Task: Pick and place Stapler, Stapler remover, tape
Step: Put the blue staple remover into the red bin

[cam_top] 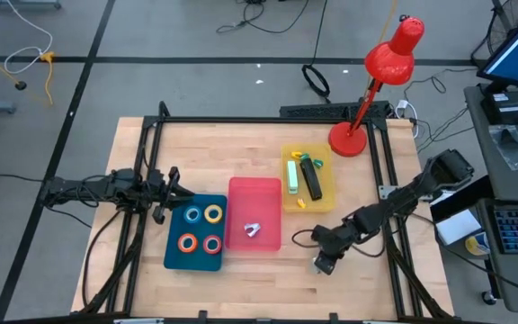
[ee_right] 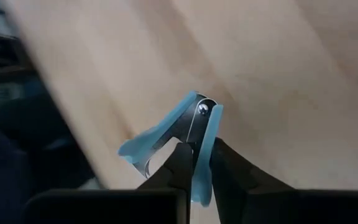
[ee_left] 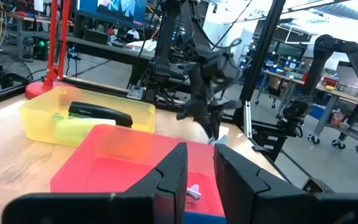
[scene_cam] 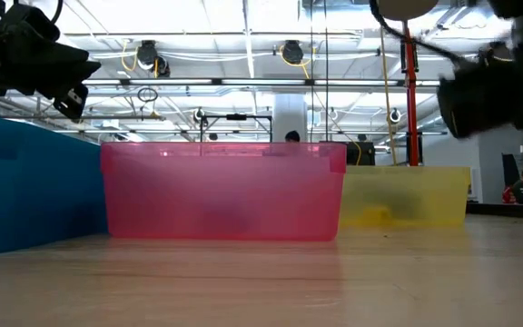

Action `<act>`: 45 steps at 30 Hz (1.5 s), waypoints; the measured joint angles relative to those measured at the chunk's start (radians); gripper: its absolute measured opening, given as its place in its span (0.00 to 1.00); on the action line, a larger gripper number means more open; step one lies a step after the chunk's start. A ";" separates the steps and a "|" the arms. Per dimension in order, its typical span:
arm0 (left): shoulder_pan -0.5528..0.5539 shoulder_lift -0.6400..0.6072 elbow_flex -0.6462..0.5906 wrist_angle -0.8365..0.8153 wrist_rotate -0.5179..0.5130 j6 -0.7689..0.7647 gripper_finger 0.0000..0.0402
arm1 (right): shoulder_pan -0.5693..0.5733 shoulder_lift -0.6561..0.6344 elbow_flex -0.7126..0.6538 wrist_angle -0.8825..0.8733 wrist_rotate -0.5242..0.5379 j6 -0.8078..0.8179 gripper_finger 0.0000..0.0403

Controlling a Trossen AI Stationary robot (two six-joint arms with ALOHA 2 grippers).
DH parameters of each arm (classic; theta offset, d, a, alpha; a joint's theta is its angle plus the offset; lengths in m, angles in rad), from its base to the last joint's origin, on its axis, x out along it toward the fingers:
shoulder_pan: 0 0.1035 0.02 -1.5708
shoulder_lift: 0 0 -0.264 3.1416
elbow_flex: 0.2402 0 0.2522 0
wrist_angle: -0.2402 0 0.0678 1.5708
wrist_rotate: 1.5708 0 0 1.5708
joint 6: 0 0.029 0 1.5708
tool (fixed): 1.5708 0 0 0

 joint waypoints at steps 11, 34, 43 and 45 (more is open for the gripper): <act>0.000 0.000 0.000 0.000 0.001 0.000 0.20 | -0.173 -0.211 0.131 0.053 0.178 -0.285 0.06; 0.000 0.000 0.000 -0.013 -0.001 0.033 0.20 | -0.564 0.271 0.589 -0.256 0.203 -1.044 0.10; 0.000 0.000 0.000 -0.014 -0.002 0.035 0.20 | -0.577 0.360 0.589 -0.232 0.079 -1.082 0.13; 0.000 0.000 0.000 -0.014 -0.002 0.036 0.20 | -0.577 0.367 0.589 -0.227 0.074 -1.091 0.16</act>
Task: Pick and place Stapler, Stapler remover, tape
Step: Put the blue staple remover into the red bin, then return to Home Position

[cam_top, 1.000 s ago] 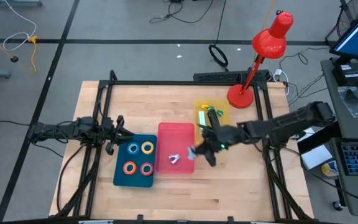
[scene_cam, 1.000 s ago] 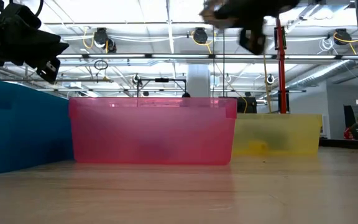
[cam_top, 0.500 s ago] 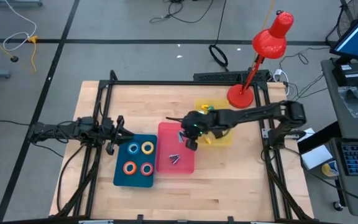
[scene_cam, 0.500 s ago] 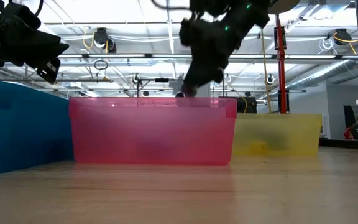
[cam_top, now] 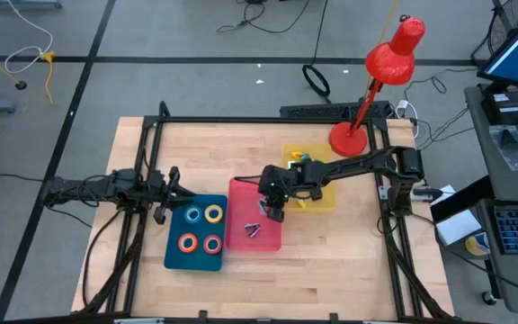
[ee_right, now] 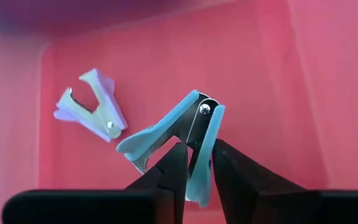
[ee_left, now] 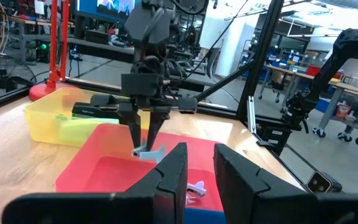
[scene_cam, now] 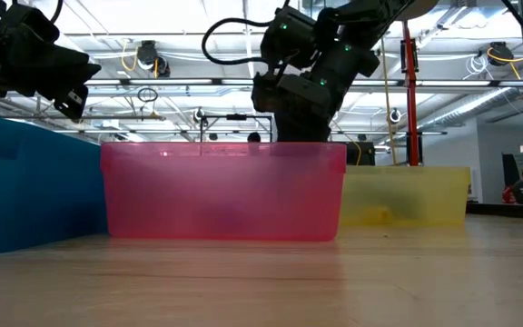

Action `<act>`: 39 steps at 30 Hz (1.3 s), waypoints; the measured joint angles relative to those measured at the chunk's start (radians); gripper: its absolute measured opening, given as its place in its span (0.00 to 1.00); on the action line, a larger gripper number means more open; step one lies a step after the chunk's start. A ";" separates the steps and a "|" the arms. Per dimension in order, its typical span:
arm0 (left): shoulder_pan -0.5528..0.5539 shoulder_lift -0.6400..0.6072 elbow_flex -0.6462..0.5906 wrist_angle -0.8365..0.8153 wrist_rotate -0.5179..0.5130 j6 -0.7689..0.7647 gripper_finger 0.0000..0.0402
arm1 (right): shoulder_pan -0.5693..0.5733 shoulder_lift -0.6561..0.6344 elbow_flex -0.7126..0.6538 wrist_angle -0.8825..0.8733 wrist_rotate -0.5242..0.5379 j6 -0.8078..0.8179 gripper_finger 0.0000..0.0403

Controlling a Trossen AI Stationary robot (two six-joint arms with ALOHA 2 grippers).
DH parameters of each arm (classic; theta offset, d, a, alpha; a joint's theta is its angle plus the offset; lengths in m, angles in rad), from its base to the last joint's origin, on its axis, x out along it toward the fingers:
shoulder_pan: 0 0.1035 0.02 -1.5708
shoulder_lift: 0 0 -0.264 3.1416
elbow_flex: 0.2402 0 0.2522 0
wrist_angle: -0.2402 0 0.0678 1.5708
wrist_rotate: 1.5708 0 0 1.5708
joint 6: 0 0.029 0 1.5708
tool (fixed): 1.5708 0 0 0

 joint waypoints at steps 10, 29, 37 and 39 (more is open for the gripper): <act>0.000 0.000 0.000 0.000 0.000 -0.003 0.20 | 0.000 -0.007 0.000 0.065 -0.005 -0.005 0.34; 0.000 0.000 0.000 0.001 0.013 -0.033 0.20 | 0.146 -0.579 -0.209 -0.123 0.262 0.073 0.24; 0.000 0.000 0.000 0.001 0.019 -0.041 0.20 | 0.166 -0.913 -0.470 -0.123 0.263 0.232 0.23; 0.000 0.000 0.000 0.001 0.019 -0.048 0.20 | 0.166 -0.996 -0.535 -0.112 0.260 0.273 0.22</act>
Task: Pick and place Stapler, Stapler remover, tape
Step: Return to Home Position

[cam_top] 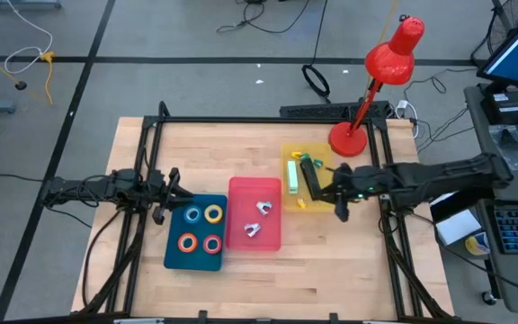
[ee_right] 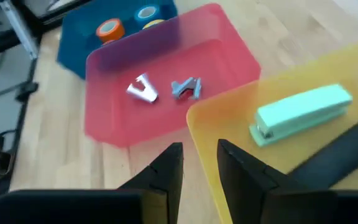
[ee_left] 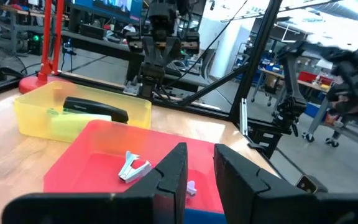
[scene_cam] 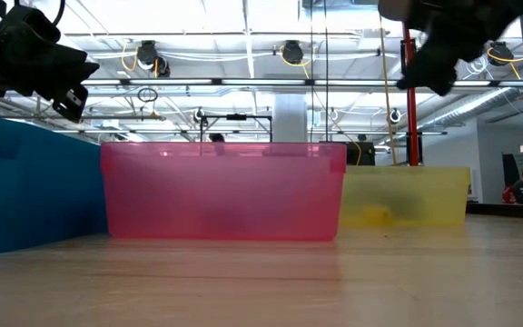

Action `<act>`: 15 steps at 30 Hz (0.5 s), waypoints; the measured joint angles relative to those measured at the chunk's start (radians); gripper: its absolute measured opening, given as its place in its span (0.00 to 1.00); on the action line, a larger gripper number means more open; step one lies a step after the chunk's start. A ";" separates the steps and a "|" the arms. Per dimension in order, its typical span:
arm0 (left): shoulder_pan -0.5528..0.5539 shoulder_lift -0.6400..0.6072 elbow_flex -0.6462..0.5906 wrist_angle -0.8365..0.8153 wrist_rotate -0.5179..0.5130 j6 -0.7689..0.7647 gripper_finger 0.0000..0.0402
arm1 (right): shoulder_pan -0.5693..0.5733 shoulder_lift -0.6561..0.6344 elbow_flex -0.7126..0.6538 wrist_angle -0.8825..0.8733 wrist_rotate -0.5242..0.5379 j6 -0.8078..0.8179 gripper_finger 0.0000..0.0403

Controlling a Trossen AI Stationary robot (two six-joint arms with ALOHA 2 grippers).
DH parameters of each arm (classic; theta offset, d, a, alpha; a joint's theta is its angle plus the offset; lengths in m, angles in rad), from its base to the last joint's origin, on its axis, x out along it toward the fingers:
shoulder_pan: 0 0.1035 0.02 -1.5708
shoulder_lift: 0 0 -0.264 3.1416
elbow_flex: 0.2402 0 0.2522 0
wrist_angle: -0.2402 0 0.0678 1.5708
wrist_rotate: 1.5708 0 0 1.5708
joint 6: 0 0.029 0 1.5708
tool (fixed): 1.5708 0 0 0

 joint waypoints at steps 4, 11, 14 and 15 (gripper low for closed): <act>0.000 0.000 0.000 0.000 0.000 -0.018 0.20 | 0.000 -0.160 -0.115 0.036 -0.083 -0.020 0.22; 0.000 0.000 0.000 0.000 0.000 -0.016 0.20 | -0.001 -0.403 -0.273 0.168 -0.104 -0.033 0.22; 0.000 0.000 0.000 0.000 0.000 -0.012 0.20 | -0.001 -0.492 -0.298 0.176 -0.106 -0.036 0.22; 0.000 0.000 0.000 0.000 0.000 -0.013 0.20 | -0.001 -0.519 -0.303 0.175 -0.111 -0.038 0.22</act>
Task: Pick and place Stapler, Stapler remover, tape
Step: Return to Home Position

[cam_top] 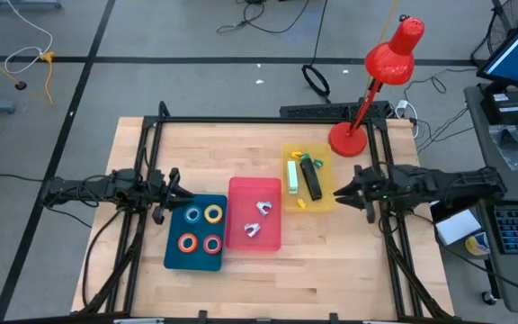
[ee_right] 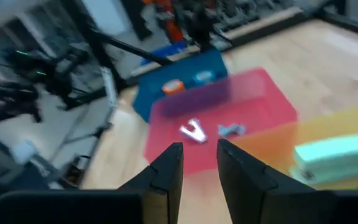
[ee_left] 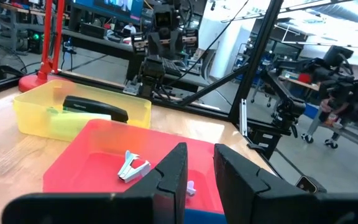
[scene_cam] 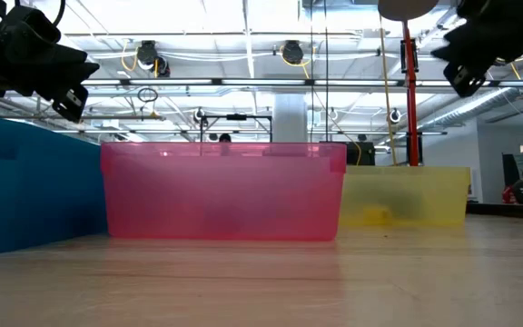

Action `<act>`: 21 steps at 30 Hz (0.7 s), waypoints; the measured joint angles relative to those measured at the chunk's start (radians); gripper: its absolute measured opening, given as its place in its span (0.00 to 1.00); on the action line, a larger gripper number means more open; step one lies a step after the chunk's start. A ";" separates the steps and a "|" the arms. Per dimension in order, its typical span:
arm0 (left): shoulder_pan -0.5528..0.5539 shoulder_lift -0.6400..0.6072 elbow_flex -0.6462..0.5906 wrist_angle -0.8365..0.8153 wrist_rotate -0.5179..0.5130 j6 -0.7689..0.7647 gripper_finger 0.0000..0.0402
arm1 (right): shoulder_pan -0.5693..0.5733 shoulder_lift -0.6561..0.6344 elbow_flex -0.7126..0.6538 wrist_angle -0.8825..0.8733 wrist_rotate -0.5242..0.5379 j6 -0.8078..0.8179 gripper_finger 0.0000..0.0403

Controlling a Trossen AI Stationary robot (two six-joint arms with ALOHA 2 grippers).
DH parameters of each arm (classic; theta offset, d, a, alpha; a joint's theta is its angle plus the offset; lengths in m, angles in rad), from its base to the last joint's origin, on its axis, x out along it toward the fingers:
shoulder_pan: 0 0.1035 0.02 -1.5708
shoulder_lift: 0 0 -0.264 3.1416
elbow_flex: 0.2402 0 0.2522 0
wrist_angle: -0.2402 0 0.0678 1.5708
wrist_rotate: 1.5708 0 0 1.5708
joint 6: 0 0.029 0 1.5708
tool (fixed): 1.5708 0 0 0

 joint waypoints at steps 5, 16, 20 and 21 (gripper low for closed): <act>0.000 0.000 0.000 0.000 0.000 0.007 0.20 | 0.000 -0.107 -0.002 -0.026 -0.080 -0.015 0.22; 0.000 0.000 0.000 0.000 0.000 0.058 0.20 | 0.000 -0.184 -0.190 0.235 -0.128 0.010 0.22; 0.000 0.000 0.000 0.000 0.000 0.058 0.20 | 0.000 -0.189 -0.280 0.312 -0.179 0.062 0.22; 0.000 0.000 0.000 0.000 0.000 0.058 0.20 | 0.000 -0.193 -0.294 0.319 -0.180 0.074 0.22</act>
